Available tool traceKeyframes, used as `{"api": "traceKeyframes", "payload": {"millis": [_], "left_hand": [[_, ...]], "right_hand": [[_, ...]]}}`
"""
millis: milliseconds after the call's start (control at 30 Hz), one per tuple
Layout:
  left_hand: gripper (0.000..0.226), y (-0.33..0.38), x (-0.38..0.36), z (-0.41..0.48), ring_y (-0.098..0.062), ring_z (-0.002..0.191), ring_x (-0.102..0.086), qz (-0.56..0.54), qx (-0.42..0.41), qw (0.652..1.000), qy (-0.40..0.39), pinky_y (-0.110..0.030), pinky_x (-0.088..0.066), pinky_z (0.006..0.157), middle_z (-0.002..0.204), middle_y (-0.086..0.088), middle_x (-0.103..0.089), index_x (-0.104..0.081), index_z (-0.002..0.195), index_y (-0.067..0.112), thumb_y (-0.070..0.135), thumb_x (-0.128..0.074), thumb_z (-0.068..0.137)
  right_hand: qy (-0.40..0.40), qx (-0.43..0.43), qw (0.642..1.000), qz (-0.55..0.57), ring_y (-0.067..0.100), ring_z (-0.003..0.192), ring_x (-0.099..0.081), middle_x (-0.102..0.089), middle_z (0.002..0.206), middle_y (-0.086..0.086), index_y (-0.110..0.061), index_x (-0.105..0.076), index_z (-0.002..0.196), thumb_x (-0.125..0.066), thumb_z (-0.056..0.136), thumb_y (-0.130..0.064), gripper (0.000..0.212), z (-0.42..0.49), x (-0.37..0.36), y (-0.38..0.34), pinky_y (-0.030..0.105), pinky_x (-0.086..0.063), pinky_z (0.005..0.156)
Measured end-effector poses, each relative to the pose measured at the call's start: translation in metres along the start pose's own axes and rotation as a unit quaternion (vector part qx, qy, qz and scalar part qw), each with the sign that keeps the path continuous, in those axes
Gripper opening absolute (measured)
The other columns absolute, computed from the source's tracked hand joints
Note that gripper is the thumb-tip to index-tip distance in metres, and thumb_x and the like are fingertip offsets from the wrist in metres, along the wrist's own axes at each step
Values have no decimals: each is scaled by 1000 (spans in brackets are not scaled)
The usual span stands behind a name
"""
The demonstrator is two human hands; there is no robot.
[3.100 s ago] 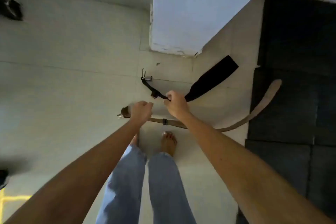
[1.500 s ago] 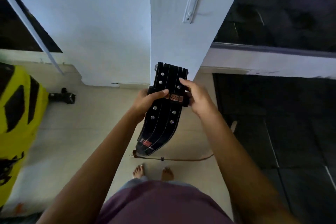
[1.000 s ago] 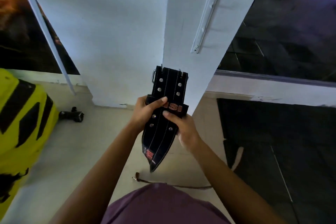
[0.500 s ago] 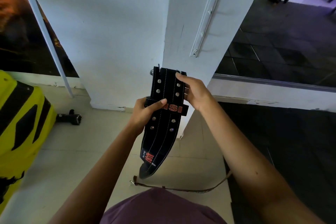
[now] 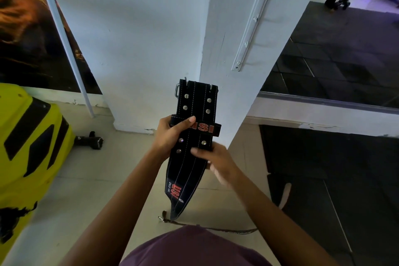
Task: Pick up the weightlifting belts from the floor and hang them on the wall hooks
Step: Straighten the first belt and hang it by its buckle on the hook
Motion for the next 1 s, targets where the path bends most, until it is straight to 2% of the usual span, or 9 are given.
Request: {"api": "traceKeyframes", "payload": {"millis": [100, 200, 300, 400, 533, 633, 700, 900, 1000], "left_hand": [[23, -2, -4, -8, -24, 73, -72, 2, -3, 1000, -26, -30, -57, 63, 82, -12, -73, -67, 92, -4, 17, -68, 84], [24, -3, -9, -13, -25, 78, -73, 7, -2, 999, -44, -31, -59, 68, 86, -12, -74, -68, 97, -4, 17, -68, 83], [24, -3, -13, -18, -26, 79, -73, 7, -7, 999, -43, -31, -58, 68, 88, -14, -74, -67, 97, -3, 16, -68, 83], [25, -5, -10, -20, -29, 79, -71, -4, -7, 1000, -27, -36, -58, 69, 89, -19, -71, -66, 96, -6, 17, -68, 84], [28, -11, -5, -24, -37, 84, -71, 24, 7, 999, -46, -45, -56, 75, 94, -24, -72, -68, 96, -3, 22, -69, 83], [22, 5, -8, -18, -25, 71, -71, 14, 23, 998, -59, -33, -56, 63, 77, -9, -73, -68, 87, 5, 27, -66, 85], [26, 25, -10, -4, -19, 70, -69, 12, 25, 998, -52, -30, -54, 61, 78, -4, -71, -68, 92, 6, 31, -66, 85], [31, 35, -15, 13, -25, 85, -72, 53, 14, 993, -102, -34, -58, 73, 95, -12, -73, -65, 108, 0, 9, -71, 79], [38, -3, -10, -4, -31, 95, -70, 26, 59, 985, -157, -38, -56, 84, 105, -18, -71, -63, 111, 0, 13, -73, 76]], "right_hand": [[51, 42, 995, 78, 30, 100, -71, -76, 103, 11, -9, -70, 108, -71, 86, -21, 25, 14, 14, -45, 44, -57, 88], [100, 71, 991, 58, 29, 91, -70, -73, 91, 10, -9, -72, 95, -73, 84, -20, 16, 22, 30, -78, 49, -56, 89], [42, 68, 996, 37, 27, 96, -72, -75, 98, 8, -15, -74, 96, -76, 81, -23, 18, 16, 29, -82, 44, -57, 88], [-5, 39, 999, 14, 21, 96, -73, -78, 99, 2, -23, -74, 96, -78, 77, -16, 21, 0, 20, -56, 39, -58, 82], [43, 49, 998, 17, 19, 98, -73, -77, 103, 2, -23, -72, 104, -77, 78, -11, 29, -10, 16, -29, 43, -57, 87], [62, 74, 995, 5, 20, 95, -74, -78, 101, 4, -19, -72, 105, -79, 76, -8, 31, -12, 18, -29, 44, -58, 87], [56, 88, 995, 2, 21, 95, -74, -78, 100, 4, -16, -72, 105, -79, 76, -7, 32, -14, 17, -29, 41, -58, 87], [93, 116, 989, 15, 25, 99, -73, -76, 105, 11, -11, -71, 108, -77, 77, -7, 32, -12, 20, -37, 47, -55, 94], [117, 124, 985, 31, 26, 99, -72, -76, 105, 13, -7, -71, 107, -76, 77, -6, 30, -11, 28, -45, 46, -55, 95]]}}
Point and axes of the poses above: each hand's wrist, its own z-axis towards the middle knuckle, its own x-axis out of the back of the hand, y = z × x, the point moved 2 cm from there along z, towards the middle knuckle
